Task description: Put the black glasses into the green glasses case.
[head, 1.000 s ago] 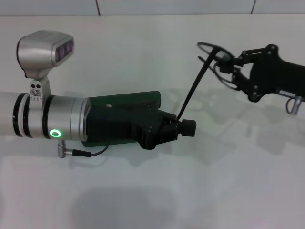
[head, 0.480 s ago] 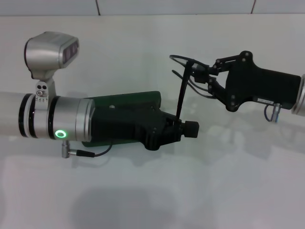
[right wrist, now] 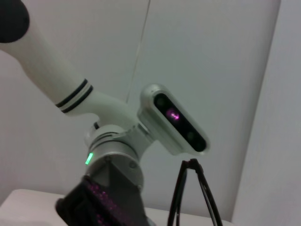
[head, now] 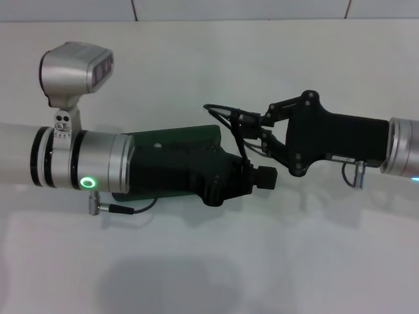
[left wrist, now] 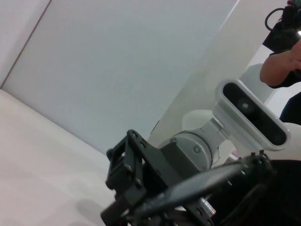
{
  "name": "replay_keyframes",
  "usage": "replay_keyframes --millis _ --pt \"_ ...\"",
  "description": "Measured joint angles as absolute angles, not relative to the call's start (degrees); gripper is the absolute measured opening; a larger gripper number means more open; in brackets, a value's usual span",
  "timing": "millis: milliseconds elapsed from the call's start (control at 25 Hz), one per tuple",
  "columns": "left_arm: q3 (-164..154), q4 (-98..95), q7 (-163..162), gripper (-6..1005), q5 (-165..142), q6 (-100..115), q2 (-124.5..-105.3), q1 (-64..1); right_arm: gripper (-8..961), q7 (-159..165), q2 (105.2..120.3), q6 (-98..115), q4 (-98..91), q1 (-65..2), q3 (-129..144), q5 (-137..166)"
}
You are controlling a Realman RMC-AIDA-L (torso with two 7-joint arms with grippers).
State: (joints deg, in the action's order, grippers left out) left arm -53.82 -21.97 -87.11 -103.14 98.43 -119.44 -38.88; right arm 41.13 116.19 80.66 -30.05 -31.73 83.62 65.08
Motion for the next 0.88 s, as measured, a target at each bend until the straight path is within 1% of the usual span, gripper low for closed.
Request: replay_keyframes --millis 880 --pt "-53.78 -21.97 -86.81 38 -102.73 97.73 -119.44 -38.94 97 41.54 116.19 82.18 -29.7 -31.42 84.11 64.33"
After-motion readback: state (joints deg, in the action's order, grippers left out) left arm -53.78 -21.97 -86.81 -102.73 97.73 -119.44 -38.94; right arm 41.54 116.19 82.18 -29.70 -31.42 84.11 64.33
